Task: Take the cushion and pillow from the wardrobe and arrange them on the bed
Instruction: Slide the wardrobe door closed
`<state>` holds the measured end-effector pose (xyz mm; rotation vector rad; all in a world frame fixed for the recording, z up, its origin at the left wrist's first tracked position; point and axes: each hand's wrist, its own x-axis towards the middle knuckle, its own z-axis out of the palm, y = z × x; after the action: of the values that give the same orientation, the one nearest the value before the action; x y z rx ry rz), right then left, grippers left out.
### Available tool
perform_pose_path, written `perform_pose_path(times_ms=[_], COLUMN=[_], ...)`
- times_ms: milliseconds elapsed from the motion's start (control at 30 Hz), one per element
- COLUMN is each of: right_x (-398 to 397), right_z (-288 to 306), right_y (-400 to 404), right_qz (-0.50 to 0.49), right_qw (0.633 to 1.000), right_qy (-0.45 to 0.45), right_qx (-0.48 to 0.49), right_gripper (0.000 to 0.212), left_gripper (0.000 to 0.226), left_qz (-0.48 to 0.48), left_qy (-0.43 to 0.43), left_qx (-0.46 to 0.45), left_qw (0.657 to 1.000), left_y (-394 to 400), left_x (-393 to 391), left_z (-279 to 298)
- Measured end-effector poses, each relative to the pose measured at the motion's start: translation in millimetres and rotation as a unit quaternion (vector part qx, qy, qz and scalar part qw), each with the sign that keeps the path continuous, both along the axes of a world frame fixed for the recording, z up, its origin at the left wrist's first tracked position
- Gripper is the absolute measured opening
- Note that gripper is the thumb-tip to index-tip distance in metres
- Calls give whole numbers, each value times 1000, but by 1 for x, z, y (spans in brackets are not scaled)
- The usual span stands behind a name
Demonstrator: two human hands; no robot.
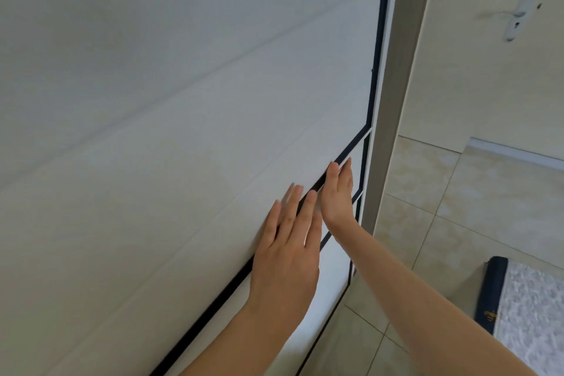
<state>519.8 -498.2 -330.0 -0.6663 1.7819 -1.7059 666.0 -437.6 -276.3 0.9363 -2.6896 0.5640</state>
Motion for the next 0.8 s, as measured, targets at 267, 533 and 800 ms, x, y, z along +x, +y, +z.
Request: perform_pose_path(times_ms=[267, 533, 800], right_x=[-47, -94, -128], right_z=[0, 3, 7], right_y=[-17, -28, -36], right_qz=[2, 27, 54], right_qw=[1000, 999, 998], right_qy=[10, 0, -25], right_qx=[14, 25, 33], right_gripper=[69, 70, 68], left_gripper=[82, 78, 83], left_qz=[100, 128, 148], left_qy=[-25, -51, -57], left_qx=[-30, -88, -74], left_qw=[994, 987, 985], left_y=[-25, -38, -47], left_x=[-35, -77, -108], left_z=[2, 0, 2])
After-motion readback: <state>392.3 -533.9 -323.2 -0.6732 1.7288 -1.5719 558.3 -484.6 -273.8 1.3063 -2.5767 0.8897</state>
